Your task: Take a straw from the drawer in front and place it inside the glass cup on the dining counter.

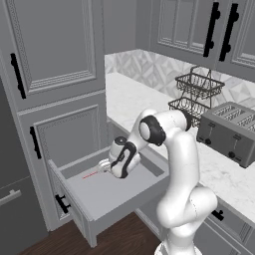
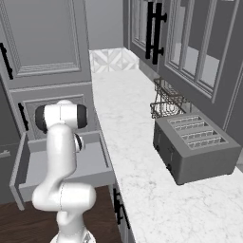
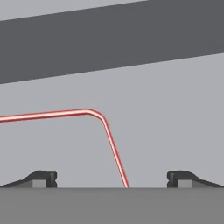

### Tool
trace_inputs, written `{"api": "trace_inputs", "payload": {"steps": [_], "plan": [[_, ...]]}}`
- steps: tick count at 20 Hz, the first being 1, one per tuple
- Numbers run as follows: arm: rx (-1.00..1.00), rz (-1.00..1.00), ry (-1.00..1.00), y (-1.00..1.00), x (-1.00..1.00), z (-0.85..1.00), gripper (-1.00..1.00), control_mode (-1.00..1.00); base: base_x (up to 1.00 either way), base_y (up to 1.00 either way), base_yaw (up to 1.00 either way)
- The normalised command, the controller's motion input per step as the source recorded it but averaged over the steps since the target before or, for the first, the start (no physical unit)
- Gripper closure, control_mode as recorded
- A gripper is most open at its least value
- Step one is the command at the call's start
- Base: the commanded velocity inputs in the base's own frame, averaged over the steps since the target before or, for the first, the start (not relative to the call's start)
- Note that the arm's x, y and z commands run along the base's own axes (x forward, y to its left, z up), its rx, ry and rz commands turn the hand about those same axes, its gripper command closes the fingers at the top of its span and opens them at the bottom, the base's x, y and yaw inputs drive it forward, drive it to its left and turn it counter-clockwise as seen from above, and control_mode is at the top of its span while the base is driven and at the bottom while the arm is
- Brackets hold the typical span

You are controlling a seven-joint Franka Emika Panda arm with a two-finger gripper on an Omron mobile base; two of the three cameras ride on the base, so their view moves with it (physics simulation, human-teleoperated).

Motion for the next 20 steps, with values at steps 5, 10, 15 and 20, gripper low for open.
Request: {"api": "trace_inputs", "payload": {"steps": [5,10,15,20], "plan": [[0.0,0.0,0.0,0.0,0.0,-0.19,-1.0,-1.0,0.0,0.0,0.0],[0.0,0.03,-0.01,0.0,0.01,-0.24,-1.0,-1.0,0.0,0.0,0.0],[-0.01,0.04,-0.02,0.06,0.16,-0.26,-1.0,-1.0,0.0,0.0,0.0],[-0.02,0.03,-0.01,0.12,0.26,-0.19,-1.0,-1.0,0.0,0.0,0.0]]}}
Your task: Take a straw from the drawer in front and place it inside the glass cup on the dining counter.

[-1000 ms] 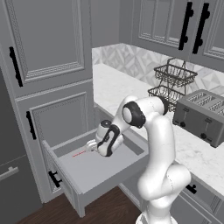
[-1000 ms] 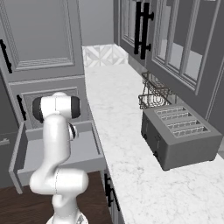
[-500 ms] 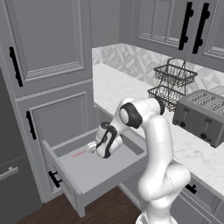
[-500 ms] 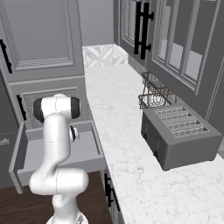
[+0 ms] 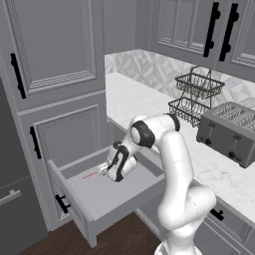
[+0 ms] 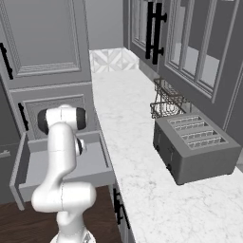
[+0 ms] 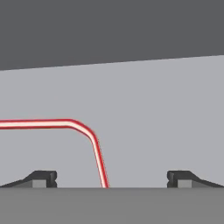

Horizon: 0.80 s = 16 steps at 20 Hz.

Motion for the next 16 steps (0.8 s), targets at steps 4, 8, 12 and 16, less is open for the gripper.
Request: {"api": "trace_inputs", "payload": {"steps": [4,8,12,16], "plan": [[-0.01,0.01,0.0,0.19,0.31,-0.14,-1.0,-1.0,0.0,0.0,0.0],[-0.03,0.01,0.01,0.26,0.32,-0.35,1.0,-1.0,0.0,0.0,0.0],[-0.01,0.02,0.01,0.12,0.08,-0.31,1.0,-1.0,0.0,0.0,0.0],[0.0,0.04,0.0,0.0,-0.01,-0.13,1.0,-1.0,0.0,0.0,0.0]]}}
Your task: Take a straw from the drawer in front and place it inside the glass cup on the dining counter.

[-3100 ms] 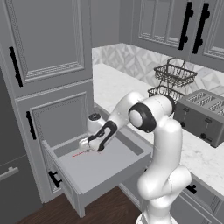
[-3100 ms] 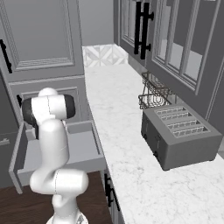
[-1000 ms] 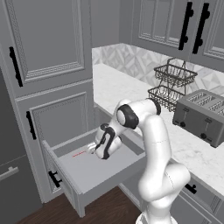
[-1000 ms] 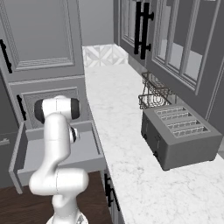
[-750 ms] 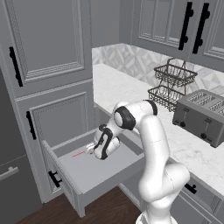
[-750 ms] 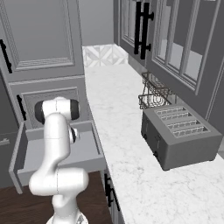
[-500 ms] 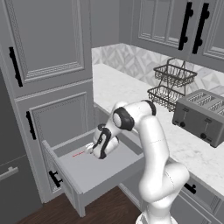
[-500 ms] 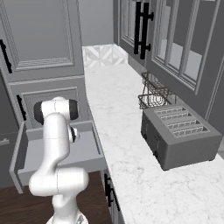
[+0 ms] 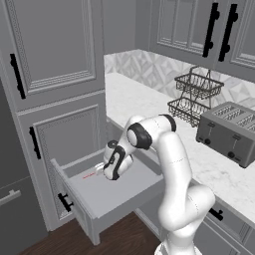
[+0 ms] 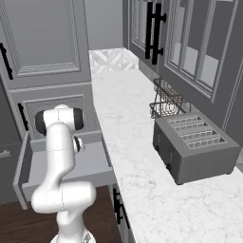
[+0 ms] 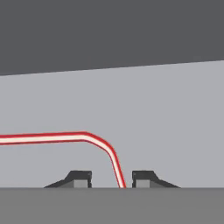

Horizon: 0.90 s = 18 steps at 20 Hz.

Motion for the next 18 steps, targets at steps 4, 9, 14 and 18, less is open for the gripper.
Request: {"api": "trace_inputs", "payload": {"steps": [4,9,14,18], "plan": [[0.0,0.04,0.0,0.0,0.0,-0.01,1.0,-1.0,0.0,0.0,0.0],[0.0,0.04,0.0,0.0,0.0,0.0,1.0,-1.0,0.0,0.0,0.0],[0.01,0.03,-0.04,-0.01,-0.39,0.42,1.0,-1.0,0.0,0.0,0.0],[0.07,0.01,-0.11,-0.19,-0.68,1.0,1.0,-1.0,0.0,0.0,0.0]]}}
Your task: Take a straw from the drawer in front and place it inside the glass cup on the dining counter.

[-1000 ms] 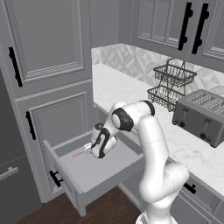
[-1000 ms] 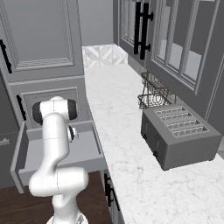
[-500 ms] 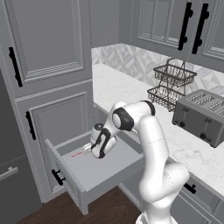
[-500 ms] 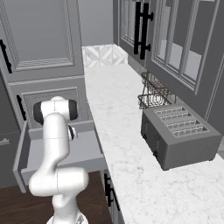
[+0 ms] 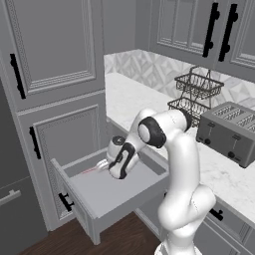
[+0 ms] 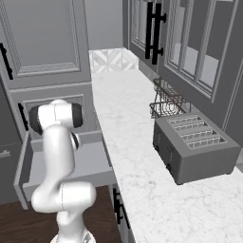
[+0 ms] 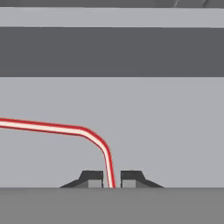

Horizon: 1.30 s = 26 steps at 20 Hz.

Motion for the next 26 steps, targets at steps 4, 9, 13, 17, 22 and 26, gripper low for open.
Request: {"api": "trace_inputs", "payload": {"steps": [4,9,13,17,22,26], "plan": [[0.08,0.0,-0.03,-0.26,-0.46,1.0,1.0,-1.0,0.0,0.0,0.0],[0.11,0.0,0.0,-0.18,-0.19,1.0,1.0,-1.0,0.0,0.0,0.0],[0.12,0.0,0.0,-0.01,0.11,1.0,1.0,-1.0,0.0,0.0,0.0],[0.05,0.0,0.0,0.0,0.42,1.0,1.0,-1.0,0.0,0.0,0.0],[0.0,0.0,0.0,0.0,0.64,1.0,1.0,-1.0,0.0,0.0,0.0],[-0.04,0.0,0.0,0.0,0.71,1.0,1.0,-1.0,0.0,0.0,0.0]]}}
